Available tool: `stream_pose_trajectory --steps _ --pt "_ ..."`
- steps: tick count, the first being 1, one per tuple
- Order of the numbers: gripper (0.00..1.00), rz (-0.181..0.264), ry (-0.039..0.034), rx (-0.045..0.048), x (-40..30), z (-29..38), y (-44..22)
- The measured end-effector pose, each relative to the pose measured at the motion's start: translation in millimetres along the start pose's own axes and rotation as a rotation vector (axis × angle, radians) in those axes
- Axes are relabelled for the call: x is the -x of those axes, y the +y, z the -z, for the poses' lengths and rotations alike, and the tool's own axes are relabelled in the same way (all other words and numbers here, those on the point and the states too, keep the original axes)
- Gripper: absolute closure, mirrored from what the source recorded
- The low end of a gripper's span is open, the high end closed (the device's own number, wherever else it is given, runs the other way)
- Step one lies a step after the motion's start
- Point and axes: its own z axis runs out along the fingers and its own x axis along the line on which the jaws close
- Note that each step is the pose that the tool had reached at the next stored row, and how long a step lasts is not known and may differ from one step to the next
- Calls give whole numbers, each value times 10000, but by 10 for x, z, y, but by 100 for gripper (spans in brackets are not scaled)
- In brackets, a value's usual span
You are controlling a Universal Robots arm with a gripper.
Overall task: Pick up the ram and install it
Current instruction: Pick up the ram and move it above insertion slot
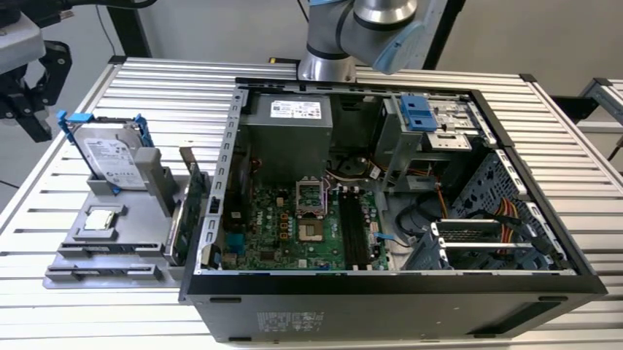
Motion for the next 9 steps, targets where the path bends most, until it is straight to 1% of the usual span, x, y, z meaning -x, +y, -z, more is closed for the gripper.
stream_pose_trajectory --steps 9 --pt "100 651 33 7 0 0 0"
